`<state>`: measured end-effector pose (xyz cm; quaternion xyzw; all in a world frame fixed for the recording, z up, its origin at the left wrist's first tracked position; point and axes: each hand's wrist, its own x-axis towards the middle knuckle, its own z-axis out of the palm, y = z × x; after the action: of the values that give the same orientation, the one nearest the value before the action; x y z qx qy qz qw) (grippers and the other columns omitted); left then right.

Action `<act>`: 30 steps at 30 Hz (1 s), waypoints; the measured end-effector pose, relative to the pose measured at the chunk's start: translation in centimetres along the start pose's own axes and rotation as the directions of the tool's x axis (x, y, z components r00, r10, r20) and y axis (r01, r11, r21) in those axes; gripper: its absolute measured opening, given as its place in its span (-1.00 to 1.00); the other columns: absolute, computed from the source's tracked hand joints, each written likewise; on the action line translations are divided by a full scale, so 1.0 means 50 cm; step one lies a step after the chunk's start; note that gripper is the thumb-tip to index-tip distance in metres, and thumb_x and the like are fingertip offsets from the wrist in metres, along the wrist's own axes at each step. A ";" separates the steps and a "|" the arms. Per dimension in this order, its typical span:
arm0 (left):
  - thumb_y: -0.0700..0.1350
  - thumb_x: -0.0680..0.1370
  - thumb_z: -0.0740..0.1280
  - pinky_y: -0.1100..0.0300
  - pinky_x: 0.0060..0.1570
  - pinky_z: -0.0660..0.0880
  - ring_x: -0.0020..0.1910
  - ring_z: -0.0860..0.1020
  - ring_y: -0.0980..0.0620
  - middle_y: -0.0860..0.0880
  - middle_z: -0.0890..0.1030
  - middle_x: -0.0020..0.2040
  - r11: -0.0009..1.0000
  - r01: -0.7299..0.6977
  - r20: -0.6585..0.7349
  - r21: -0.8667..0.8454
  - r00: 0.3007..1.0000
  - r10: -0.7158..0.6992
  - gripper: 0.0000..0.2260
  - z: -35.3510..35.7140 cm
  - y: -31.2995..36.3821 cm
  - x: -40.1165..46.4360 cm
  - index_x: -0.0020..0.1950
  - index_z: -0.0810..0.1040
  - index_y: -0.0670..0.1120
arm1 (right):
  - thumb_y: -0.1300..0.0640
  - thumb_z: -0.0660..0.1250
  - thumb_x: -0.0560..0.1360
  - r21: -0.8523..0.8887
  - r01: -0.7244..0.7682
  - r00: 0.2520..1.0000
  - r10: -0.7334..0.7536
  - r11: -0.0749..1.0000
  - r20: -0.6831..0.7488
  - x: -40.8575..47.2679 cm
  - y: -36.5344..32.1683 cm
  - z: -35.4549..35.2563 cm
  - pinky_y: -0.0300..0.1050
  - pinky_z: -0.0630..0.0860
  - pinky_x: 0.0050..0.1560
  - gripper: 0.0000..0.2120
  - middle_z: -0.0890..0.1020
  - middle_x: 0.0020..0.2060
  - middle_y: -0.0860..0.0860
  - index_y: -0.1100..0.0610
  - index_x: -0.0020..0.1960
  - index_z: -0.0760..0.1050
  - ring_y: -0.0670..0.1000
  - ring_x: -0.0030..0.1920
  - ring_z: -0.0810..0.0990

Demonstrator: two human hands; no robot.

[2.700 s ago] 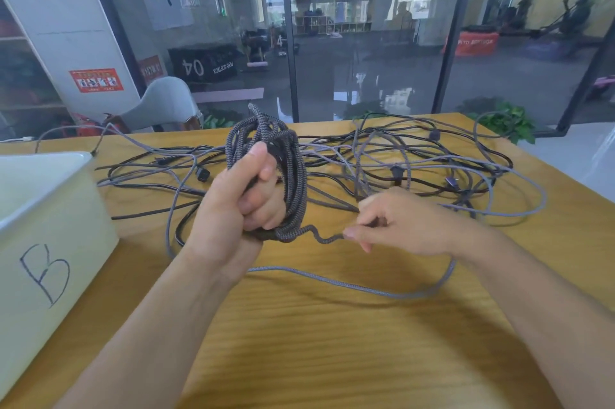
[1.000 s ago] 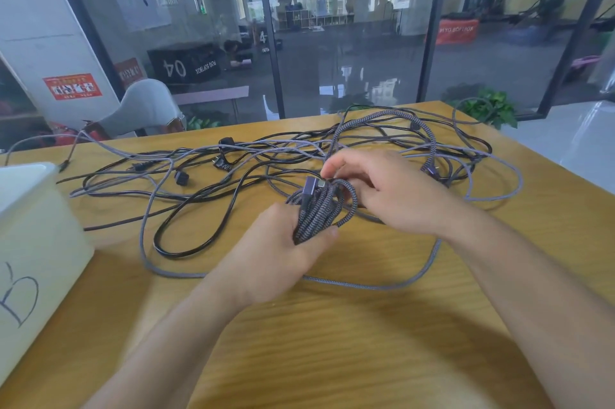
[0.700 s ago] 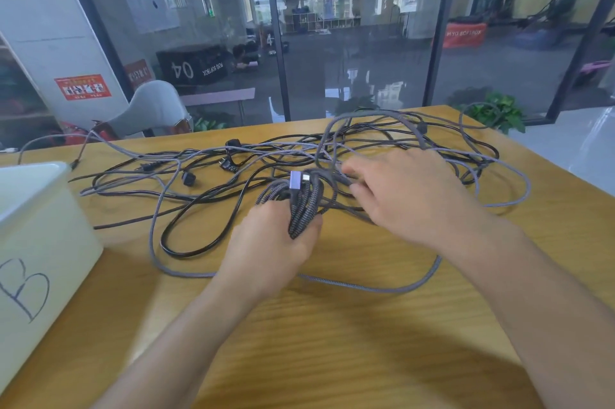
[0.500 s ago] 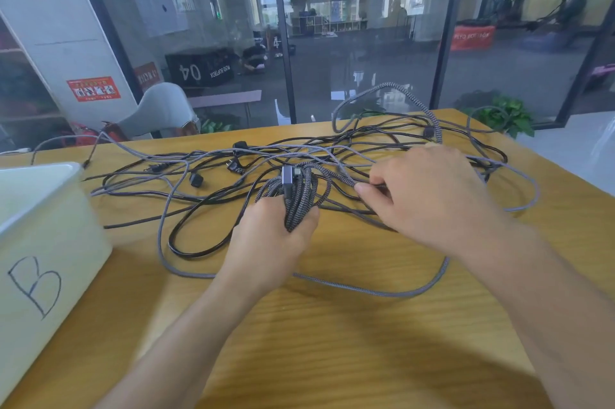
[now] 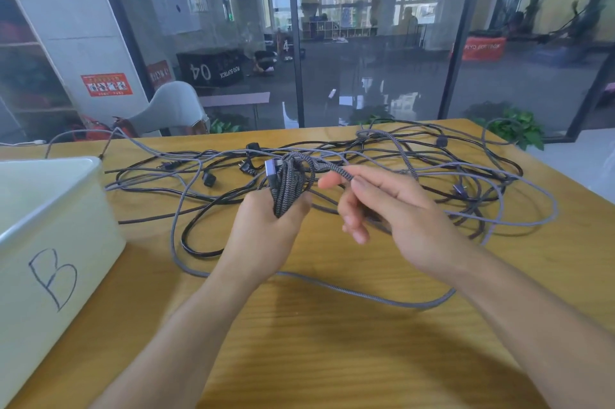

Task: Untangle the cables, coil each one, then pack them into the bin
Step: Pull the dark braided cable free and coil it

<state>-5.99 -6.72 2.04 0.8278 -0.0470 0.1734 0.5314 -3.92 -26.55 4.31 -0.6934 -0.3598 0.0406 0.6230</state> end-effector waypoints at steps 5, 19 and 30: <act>-0.06 0.69 0.29 0.20 -0.49 0.20 -0.48 0.20 0.02 -0.03 0.30 -0.43 0.974 0.108 0.018 -0.197 0.994 -0.107 -0.55 -0.002 -0.002 0.000 -0.42 0.50 0.01 | 0.14 0.11 0.76 -0.577 0.109 0.991 -0.045 0.809 0.125 -0.007 0.018 0.027 -0.30 0.36 -0.18 -0.77 0.61 -0.25 -0.11 0.04 0.18 0.55 -0.11 -0.27 0.53; 0.03 0.65 0.33 0.11 -0.42 0.23 -0.48 0.23 -0.02 0.06 0.27 -0.48 0.995 -0.012 0.181 0.096 0.983 -0.006 -0.58 0.022 -0.014 -0.006 -0.30 0.23 -0.05 | 0.07 0.06 0.76 0.001 0.041 0.990 -0.041 0.999 -0.138 0.001 0.004 0.002 -0.08 0.19 -0.37 -0.71 0.33 -0.32 -0.09 0.08 0.23 0.55 -0.05 -0.37 0.21; -0.17 0.66 0.30 0.03 -0.37 0.08 -0.43 0.14 0.01 0.00 0.24 -0.42 0.930 0.166 0.084 -0.327 0.986 -0.146 -0.71 0.002 -0.013 0.004 -0.26 0.36 -0.10 | 0.10 0.08 0.76 -0.474 -0.014 0.997 0.050 0.880 0.062 -0.015 0.013 0.035 0.00 0.48 -0.17 -0.74 0.59 -0.26 -0.06 -0.02 0.16 0.55 0.06 -0.28 0.52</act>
<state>-5.62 -6.50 1.51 0.7318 -0.0254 0.0961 0.6742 -5.05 -25.48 3.05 -0.8284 -0.3696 -0.0131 0.4206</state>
